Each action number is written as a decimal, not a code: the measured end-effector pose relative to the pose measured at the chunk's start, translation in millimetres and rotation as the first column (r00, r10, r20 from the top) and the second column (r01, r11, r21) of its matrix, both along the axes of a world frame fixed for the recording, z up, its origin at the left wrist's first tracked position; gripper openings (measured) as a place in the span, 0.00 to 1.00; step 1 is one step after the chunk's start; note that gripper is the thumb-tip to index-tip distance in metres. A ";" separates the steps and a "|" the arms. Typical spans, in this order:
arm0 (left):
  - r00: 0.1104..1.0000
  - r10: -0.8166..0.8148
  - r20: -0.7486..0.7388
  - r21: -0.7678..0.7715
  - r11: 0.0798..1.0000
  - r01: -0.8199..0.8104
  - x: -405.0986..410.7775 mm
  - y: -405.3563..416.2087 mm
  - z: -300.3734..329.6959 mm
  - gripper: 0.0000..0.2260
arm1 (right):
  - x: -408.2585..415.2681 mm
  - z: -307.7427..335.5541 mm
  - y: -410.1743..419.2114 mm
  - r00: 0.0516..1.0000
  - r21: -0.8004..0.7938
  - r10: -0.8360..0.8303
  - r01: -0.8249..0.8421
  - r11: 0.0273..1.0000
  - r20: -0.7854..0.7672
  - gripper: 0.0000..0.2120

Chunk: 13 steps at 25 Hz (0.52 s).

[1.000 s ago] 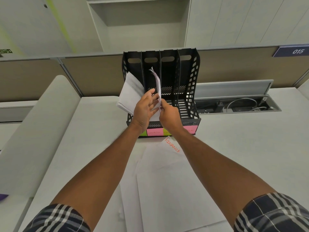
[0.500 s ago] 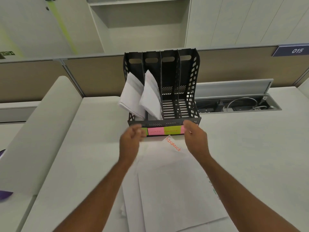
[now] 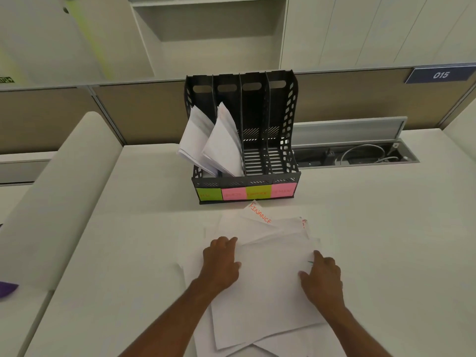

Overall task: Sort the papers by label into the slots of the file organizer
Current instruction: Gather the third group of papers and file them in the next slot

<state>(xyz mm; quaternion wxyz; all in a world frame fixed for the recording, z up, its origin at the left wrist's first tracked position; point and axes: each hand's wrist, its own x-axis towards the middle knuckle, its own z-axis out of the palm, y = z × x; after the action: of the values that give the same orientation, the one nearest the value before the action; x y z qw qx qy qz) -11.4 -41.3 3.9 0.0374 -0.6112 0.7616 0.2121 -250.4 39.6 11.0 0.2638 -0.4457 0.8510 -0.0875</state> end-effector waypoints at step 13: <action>0.900 0.274 -0.338 0.223 0.953 -0.206 8.0 2.7 -1.0 0.09 | -10.7 18.4 -32.9 0.962 -0.416 0.027 0.092 0.905 0.271 0.21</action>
<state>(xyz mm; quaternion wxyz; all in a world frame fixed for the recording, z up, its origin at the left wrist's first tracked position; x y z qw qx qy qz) -3.4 -38.6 2.9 -0.0755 -0.6443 0.6513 0.3937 -261.1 6.7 29.4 0.2727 -0.4618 0.7747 -0.3351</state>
